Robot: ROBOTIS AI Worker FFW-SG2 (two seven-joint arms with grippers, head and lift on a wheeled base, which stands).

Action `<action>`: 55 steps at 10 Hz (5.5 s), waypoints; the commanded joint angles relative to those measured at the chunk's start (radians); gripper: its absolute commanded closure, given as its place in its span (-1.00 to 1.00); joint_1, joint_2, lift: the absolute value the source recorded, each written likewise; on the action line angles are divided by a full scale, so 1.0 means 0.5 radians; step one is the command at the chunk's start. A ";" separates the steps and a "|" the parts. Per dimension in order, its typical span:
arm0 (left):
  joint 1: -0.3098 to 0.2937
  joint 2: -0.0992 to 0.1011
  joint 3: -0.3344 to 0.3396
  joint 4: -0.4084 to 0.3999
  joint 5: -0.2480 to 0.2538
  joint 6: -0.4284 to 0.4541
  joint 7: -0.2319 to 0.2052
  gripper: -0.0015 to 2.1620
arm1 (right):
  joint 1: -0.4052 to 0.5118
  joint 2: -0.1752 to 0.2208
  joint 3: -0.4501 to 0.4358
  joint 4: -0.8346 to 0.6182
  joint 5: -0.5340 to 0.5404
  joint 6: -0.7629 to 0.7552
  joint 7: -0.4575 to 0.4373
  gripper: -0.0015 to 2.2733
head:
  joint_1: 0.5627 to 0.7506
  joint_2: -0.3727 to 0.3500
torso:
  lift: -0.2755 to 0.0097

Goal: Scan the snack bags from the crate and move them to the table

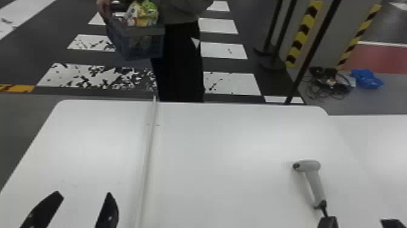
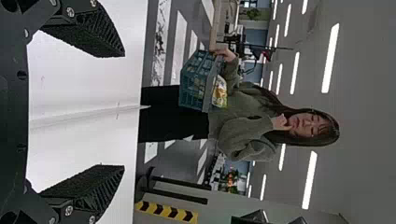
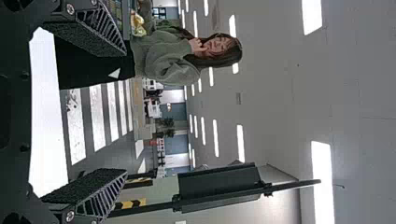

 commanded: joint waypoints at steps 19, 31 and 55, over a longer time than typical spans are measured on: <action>-0.009 0.000 0.000 0.069 -0.006 -0.136 -0.086 -0.87 | -0.002 0.007 -0.008 0.025 -0.021 -0.015 0.000 -0.90 | 0.41 -0.35 | 0.27; -0.539 -0.126 0.123 0.103 0.046 0.527 -0.043 -0.86 | 0.040 -0.122 0.029 0.003 0.037 -0.046 0.003 -0.90 | 0.41 -0.10 | 0.27; -1.414 -0.138 0.199 0.855 0.163 0.760 -0.117 -0.24 | 0.175 -0.153 0.019 -0.043 0.153 -0.175 0.000 -0.90 | 0.41 0.26 | 0.27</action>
